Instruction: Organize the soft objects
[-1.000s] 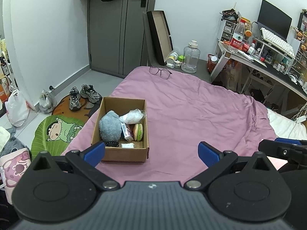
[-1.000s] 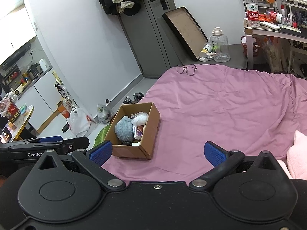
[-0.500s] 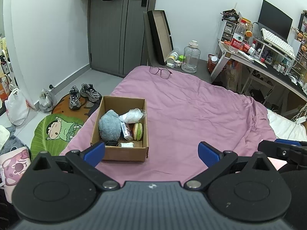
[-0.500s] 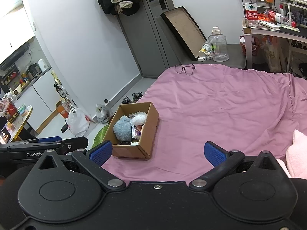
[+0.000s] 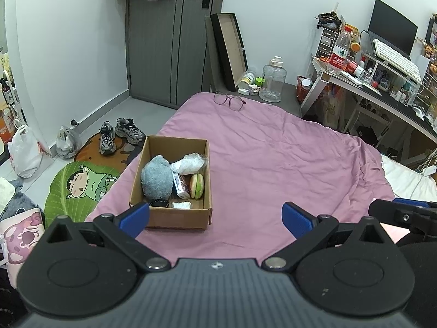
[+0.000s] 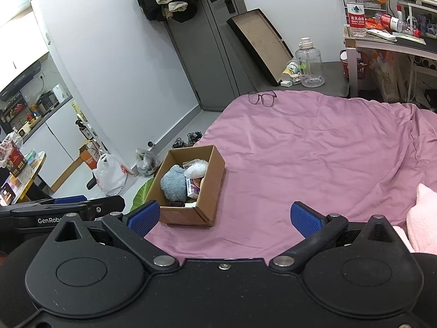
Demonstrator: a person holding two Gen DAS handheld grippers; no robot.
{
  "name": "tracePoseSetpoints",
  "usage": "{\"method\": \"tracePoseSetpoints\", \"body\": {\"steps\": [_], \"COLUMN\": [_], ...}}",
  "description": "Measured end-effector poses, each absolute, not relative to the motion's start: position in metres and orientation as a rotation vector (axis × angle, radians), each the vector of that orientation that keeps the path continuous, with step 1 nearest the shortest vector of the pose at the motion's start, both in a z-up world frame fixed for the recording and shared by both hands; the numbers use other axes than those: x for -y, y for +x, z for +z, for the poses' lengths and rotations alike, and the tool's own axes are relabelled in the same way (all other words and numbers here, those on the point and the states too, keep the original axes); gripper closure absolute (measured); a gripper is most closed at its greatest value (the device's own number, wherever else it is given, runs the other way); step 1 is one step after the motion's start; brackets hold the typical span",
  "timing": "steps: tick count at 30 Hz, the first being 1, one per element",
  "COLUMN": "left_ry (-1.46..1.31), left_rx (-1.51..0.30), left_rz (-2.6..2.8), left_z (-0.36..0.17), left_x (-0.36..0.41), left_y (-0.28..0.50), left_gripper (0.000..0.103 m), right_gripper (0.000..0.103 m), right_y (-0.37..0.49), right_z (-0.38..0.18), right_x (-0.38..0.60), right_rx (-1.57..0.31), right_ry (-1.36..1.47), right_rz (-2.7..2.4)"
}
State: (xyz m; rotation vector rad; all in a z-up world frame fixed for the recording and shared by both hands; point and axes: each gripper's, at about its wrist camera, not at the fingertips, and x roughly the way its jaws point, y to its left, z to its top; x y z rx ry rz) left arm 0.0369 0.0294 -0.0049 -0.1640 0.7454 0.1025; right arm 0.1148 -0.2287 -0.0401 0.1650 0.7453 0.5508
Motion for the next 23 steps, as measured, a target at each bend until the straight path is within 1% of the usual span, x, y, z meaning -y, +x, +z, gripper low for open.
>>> {"method": "tracePoseSetpoints", "body": {"steps": [23], "left_ry": [-0.155], "left_rx": [-0.749], "left_rz": [0.103], "left_z": [-0.0093], "left_x": [-0.0306], "left_y": [0.0362], "left_gripper": [0.001], "right_gripper": [0.000], "right_y": [0.1135], "right_z": [-0.0440], "right_x": [0.2293], "right_rx": [-0.746], "right_ry": [0.168], "right_rz": [0.541]}}
